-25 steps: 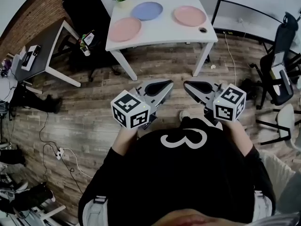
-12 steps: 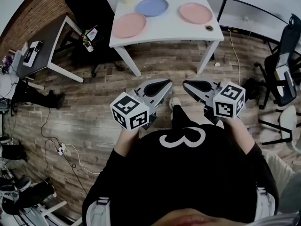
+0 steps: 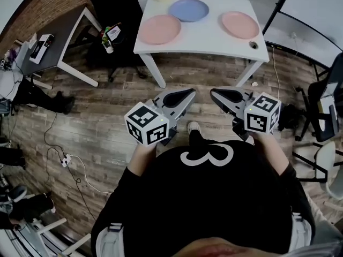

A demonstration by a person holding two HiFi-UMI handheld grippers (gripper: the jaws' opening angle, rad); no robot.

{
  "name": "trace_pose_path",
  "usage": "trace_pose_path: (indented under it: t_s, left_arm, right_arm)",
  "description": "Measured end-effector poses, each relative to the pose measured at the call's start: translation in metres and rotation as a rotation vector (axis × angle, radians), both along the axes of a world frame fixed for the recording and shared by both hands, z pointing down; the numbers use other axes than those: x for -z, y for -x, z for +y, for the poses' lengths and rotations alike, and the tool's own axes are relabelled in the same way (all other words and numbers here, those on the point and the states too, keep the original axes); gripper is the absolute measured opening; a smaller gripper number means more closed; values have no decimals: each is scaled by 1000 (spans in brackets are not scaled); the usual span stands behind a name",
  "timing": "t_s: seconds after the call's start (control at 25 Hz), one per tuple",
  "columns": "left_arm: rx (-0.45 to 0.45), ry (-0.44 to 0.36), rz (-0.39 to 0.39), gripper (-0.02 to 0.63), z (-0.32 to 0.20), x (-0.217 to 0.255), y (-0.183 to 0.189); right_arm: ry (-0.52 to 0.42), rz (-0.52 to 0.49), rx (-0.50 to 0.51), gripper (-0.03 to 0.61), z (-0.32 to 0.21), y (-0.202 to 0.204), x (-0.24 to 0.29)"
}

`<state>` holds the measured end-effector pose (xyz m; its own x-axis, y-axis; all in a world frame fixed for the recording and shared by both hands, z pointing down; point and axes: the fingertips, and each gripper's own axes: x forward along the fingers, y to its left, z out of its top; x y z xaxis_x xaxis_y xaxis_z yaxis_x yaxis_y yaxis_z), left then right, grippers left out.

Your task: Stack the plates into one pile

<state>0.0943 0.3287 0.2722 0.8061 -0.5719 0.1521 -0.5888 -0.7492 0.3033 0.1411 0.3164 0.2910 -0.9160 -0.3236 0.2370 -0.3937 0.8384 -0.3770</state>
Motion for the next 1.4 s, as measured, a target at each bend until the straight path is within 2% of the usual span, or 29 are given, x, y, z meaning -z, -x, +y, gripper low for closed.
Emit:
trace_pose_path:
  t_s: [0.28, 0.56, 0.72, 0.96, 1.28, 1.4]
  left_arm:
    - [36, 22, -39, 17, -80, -3, 36]
    - [47, 62, -1, 17, -162, -16, 62]
    - [59, 62, -33, 17, -192, -25, 71]
    - [87, 75, -36, 17, -228, -24, 110]
    - [23, 119, -64, 17, -284, -29, 168]
    - [-20, 130, -96, 17, -311, -31, 193]
  right_arm:
    - [4, -32, 8, 25, -90, 37, 5]
    - [33, -25, -3, 25, -170, 52, -10]
    - [50, -31, -8, 25, -208, 59, -13]
    - [61, -34, 2, 25, -241, 98, -8]
    - [111, -58, -70, 25, -297, 155, -11]
    - [115, -63, -109, 25, -321, 178, -10]
